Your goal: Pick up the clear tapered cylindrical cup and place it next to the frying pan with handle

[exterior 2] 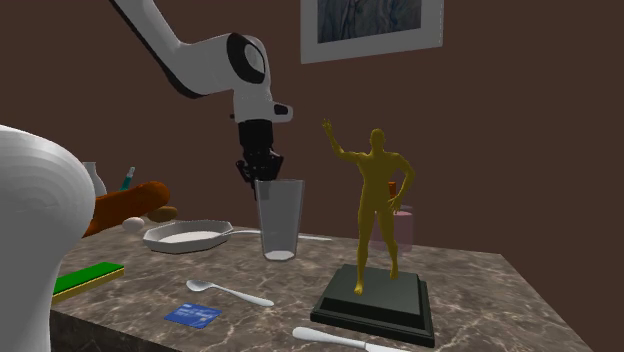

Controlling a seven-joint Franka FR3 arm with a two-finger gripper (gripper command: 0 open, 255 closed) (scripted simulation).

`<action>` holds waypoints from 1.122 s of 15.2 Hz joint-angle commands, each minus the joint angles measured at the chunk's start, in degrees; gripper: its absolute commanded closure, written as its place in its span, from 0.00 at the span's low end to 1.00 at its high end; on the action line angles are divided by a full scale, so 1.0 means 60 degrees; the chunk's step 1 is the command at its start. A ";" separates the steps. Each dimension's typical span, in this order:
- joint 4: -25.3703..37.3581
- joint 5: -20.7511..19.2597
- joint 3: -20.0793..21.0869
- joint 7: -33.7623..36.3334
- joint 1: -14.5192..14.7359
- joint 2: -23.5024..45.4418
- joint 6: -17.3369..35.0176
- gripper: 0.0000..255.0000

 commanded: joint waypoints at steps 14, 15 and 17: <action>-0.0719 -0.0098 -0.0004 0.0158 -0.0026 0.0470 0.1192 1.00; -0.0719 -0.0098 -0.0003 0.0158 -0.0026 0.0470 0.1192 1.00; -0.0719 -0.0097 -0.0003 0.0158 -0.0026 0.0471 0.1192 0.00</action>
